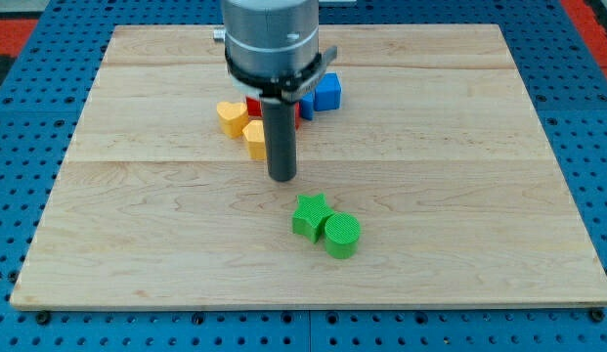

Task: Slide the green blocks towards the top left side

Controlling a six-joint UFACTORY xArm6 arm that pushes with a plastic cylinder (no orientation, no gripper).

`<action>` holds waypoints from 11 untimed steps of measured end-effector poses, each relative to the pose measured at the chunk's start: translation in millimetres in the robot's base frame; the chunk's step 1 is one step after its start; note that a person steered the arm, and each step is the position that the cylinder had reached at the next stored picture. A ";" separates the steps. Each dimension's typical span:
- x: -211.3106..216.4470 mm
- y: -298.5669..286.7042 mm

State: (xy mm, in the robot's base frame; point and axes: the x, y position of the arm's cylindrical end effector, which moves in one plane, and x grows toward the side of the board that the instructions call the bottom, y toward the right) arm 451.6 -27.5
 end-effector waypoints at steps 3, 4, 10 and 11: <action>19.3 59.9; 18.6 85.6; 95.0 39.4; 58.3 8.1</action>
